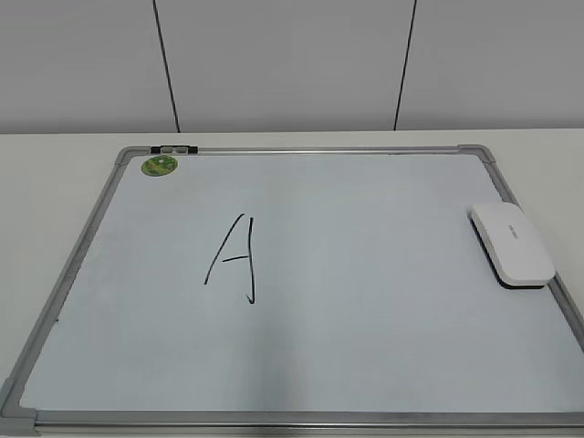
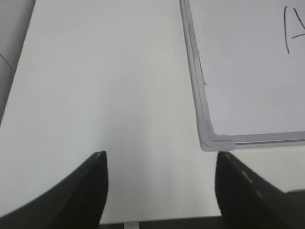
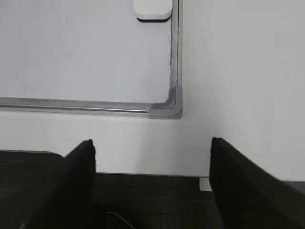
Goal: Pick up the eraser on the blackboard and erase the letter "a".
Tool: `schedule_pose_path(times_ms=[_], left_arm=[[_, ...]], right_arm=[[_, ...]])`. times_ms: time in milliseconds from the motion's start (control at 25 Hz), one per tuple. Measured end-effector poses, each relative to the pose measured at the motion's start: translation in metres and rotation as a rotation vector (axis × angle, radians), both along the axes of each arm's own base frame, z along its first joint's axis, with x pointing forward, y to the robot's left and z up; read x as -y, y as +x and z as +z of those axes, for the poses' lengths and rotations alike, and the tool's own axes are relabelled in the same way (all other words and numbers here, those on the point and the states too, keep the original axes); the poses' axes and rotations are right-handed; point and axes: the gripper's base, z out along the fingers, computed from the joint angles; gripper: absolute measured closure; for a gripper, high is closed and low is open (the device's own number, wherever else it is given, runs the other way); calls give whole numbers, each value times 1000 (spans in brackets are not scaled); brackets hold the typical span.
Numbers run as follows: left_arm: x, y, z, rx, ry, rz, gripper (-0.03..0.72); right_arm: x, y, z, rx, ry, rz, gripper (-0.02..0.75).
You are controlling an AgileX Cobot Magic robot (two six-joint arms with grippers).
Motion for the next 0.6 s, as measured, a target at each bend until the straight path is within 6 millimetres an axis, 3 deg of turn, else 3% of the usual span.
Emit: schedule_pose_path(times_ms=[240, 600], left_arm=[[2, 9, -13, 6, 8, -8, 174], [2, 9, -13, 9, 10, -8, 175]], right_arm=[[0, 3, -9, 43, -4, 8, 186], [0, 5, -13, 61, -3, 7, 186]])
